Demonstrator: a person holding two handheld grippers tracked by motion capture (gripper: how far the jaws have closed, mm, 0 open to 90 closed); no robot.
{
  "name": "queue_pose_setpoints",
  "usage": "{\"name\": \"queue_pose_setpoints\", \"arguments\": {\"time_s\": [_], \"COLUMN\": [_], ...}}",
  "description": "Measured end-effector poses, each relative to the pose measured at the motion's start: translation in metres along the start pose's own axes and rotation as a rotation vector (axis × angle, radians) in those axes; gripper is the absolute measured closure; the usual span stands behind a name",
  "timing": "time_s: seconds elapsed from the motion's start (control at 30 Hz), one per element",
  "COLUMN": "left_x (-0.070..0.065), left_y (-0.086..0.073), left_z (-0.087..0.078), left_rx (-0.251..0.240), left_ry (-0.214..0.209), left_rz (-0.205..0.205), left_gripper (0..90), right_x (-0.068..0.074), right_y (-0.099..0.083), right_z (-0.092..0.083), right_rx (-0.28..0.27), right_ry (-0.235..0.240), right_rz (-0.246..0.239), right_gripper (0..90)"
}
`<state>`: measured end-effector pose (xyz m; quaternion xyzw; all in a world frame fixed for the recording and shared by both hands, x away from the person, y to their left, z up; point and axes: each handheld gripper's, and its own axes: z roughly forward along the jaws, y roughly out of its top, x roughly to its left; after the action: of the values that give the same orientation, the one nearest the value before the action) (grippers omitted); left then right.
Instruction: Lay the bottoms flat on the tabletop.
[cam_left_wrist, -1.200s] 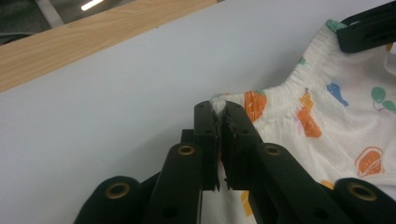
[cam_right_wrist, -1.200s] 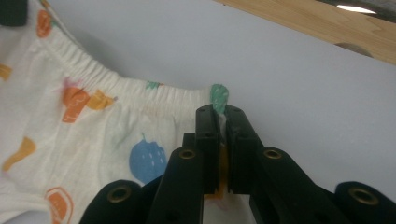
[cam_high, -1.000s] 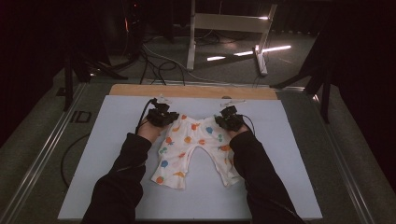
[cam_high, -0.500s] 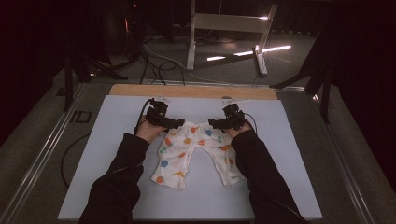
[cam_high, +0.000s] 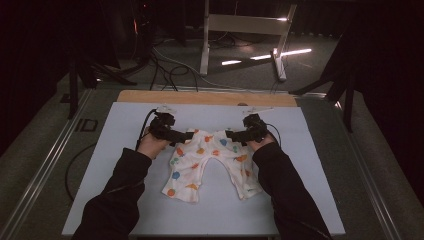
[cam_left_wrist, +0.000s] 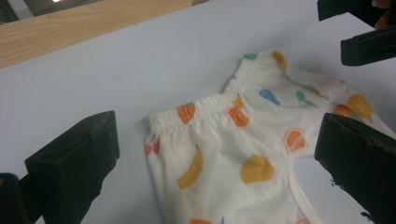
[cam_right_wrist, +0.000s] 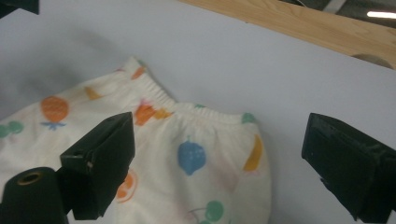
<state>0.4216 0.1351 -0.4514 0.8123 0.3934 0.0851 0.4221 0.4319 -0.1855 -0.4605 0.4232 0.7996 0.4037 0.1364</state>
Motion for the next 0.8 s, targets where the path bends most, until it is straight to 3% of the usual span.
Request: {"name": "queue_pose_setpoints", "arguments": {"time_s": [0.43, 0.8], "left_x": [-0.014, -0.035], "left_y": [-0.016, -0.037], "left_z": [-0.026, -0.043], "left_rx": [-0.003, -0.013], "left_ry": [-0.029, -0.078], "left_rz": [0.042, 0.079], "left_gripper": [0.4, 0.4], "right_x": [0.020, 0.032], "right_y": [-0.011, -0.030], "right_z": [-0.021, -0.035], "right_rx": [0.001, -0.010], "right_ry": [0.075, 0.116], "right_rz": [-0.072, -0.095], "right_gripper": [10.0, 10.0]}}
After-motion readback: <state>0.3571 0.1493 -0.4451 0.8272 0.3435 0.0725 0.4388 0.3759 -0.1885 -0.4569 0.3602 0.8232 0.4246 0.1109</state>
